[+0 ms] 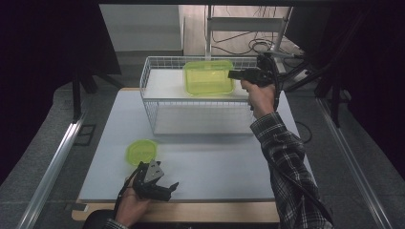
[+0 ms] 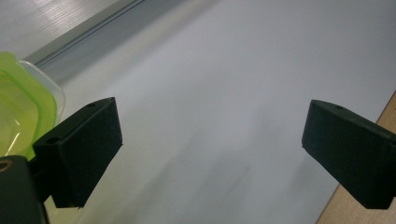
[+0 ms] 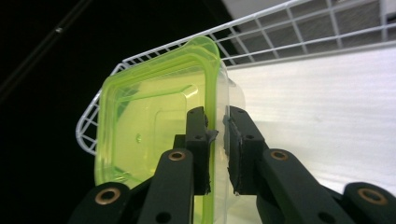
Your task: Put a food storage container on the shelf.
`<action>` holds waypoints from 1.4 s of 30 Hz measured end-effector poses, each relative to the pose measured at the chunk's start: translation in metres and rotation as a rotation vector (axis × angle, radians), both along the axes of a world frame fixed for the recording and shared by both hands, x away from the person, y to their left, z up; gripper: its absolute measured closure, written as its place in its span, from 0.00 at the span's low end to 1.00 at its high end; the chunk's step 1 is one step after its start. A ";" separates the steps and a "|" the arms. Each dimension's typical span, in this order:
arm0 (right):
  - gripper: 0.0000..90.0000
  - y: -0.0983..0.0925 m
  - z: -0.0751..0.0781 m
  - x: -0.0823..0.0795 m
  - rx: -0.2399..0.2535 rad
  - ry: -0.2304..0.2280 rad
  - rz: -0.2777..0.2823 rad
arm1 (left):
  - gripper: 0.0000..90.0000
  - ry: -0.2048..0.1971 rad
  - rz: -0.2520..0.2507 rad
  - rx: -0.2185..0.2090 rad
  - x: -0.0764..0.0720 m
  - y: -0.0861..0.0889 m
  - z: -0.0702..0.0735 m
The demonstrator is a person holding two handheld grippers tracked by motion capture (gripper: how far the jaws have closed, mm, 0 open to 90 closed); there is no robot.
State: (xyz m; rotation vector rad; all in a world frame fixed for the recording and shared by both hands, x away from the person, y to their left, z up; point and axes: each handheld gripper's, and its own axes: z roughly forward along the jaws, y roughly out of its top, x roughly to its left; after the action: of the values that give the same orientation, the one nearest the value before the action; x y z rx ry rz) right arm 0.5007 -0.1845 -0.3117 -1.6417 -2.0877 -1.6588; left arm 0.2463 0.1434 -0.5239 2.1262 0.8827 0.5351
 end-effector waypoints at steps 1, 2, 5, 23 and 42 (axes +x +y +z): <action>0.87 0.001 0.000 0.001 -0.013 -0.005 -0.002 | 0.05 0.000 0.000 0.001 0.000 0.000 0.000; 0.86 0.001 0.000 0.001 -0.026 -0.010 -0.008 | 0.05 0.000 0.000 0.001 0.000 0.000 0.000; 0.83 0.003 0.000 0.003 -0.077 -0.023 -0.022 | 0.05 0.001 0.001 0.000 0.000 0.000 0.000; 0.59 0.009 -0.001 0.007 -0.218 -0.109 -0.040 | 0.05 0.042 0.011 -0.035 0.000 0.004 0.003; 0.32 -0.001 0.007 -0.026 -0.273 -0.216 0.061 | 0.07 0.007 0.027 -0.065 -0.002 0.006 0.003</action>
State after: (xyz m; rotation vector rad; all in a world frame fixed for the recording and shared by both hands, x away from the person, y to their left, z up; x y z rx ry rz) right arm 0.4745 -0.1855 -0.3043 -1.5001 -2.5403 -1.6611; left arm 0.2448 0.1489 -0.5204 2.0612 0.9218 0.5056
